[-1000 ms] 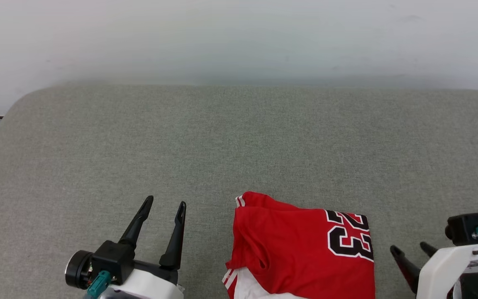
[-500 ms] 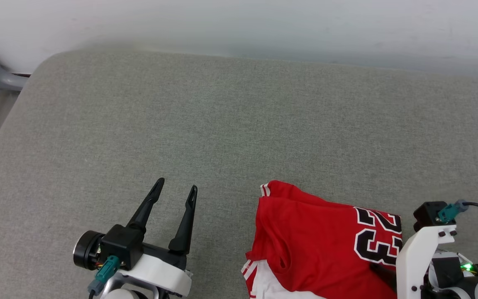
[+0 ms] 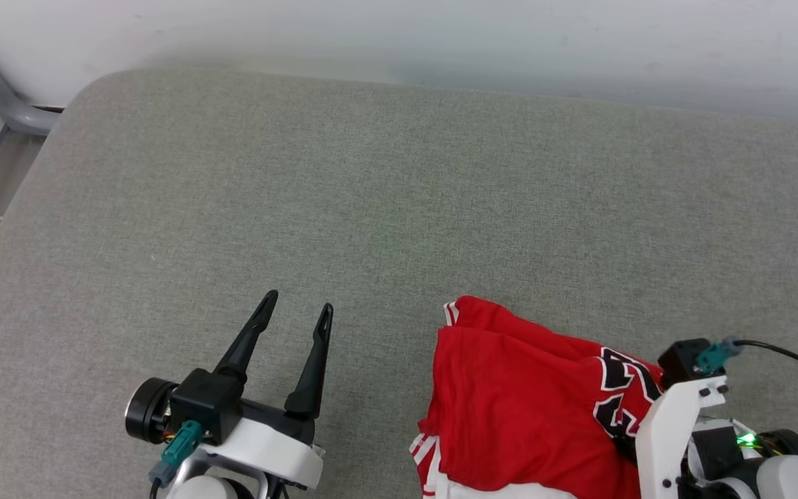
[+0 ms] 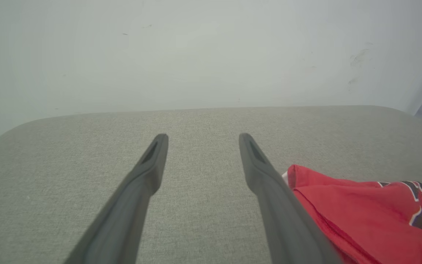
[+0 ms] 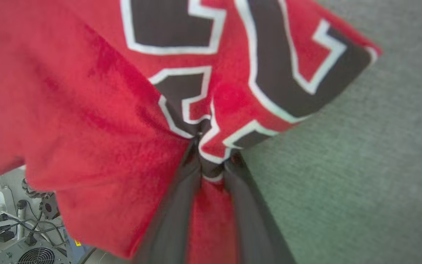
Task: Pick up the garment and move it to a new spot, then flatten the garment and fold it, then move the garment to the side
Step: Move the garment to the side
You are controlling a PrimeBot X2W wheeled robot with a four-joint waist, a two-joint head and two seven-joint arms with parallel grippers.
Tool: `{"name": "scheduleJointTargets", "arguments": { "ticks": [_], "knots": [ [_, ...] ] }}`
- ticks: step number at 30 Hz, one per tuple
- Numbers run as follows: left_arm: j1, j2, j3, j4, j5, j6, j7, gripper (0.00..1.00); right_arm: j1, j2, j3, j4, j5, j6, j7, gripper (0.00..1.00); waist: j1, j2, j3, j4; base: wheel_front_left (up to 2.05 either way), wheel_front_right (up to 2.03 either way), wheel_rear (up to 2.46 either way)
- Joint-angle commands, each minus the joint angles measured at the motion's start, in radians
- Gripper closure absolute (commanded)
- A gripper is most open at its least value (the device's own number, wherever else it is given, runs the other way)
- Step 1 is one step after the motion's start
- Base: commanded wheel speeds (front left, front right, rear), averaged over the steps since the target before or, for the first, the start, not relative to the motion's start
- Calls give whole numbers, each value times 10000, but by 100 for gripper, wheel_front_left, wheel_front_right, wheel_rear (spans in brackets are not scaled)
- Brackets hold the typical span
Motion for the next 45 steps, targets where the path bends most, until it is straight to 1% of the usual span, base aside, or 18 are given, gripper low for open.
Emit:
{"name": "scheduleJointTargets", "arguments": {
  "ticks": [1,6,11,16,21,23,25,27,29,33,40,45],
  "knots": [
    [-99,-12,18,1,6,-20,-20,0,139,-2,164,417,-34,-18,-56,100,0,0,-20,-29,0,0,0],
    [-27,-47,89,-2,13,-20,-20,0,-326,-697,419,306,-346,-24,-764,100,0,0,-163,-215,0,0,0],
    [38,-6,42,-58,-109,-20,-20,0,-868,-1828,1221,-279,-845,-20,-1242,100,0,0,-222,-674,0,0,0],
    [-169,123,-156,-249,-148,-21,-20,0,-1671,-3390,2229,-921,-1164,-18,-1257,100,0,0,-85,-1429,0,0,0],
    [-509,255,-647,-464,-150,-21,-20,0,-2581,-5136,2941,-1058,-1262,-18,-1446,100,0,0,328,-2198,0,0,0],
    [-694,311,-856,-532,-171,-19,-20,0,-2986,-5823,3190,-944,-1396,-18,-1713,100,0,0,603,-2492,0,0,0],
    [-936,431,-1098,-566,-183,-21,-20,0,-3484,-6398,3444,-744,-1711,-18,-2215,100,0,0,949,-2788,0,0,0],
    [-1227,579,-1350,-607,-151,-19,-18,0,-3863,-6792,3641,-358,-1850,-18,-2693,100,0,0,1336,-3055,0,0,0],
    [-1551,698,-1615,-628,-128,-19,-20,0,-4266,-7090,3659,142,-1984,-18,-3143,100,0,0,1696,-3241,0,0,0],
    [-2045,907,-1902,-767,-83,-19,-20,0,-4849,-7361,3540,1150,-2169,-18,-3914,100,0,0,2364,-3526,0,0,0],
    [-2518,1218,-2102,-1233,84,-19,-20,0,-5490,-7500,2709,3000,-2540,-18,-5050,100,0,0,3247,-3747,0,0,0],
    [-2680,1402,-2126,-1621,182,-19,-20,0,-5712,-7419,1743,4197,-2973,-18,-5690,100,0,0,3719,-3768,0,0,0]
  ]
}}
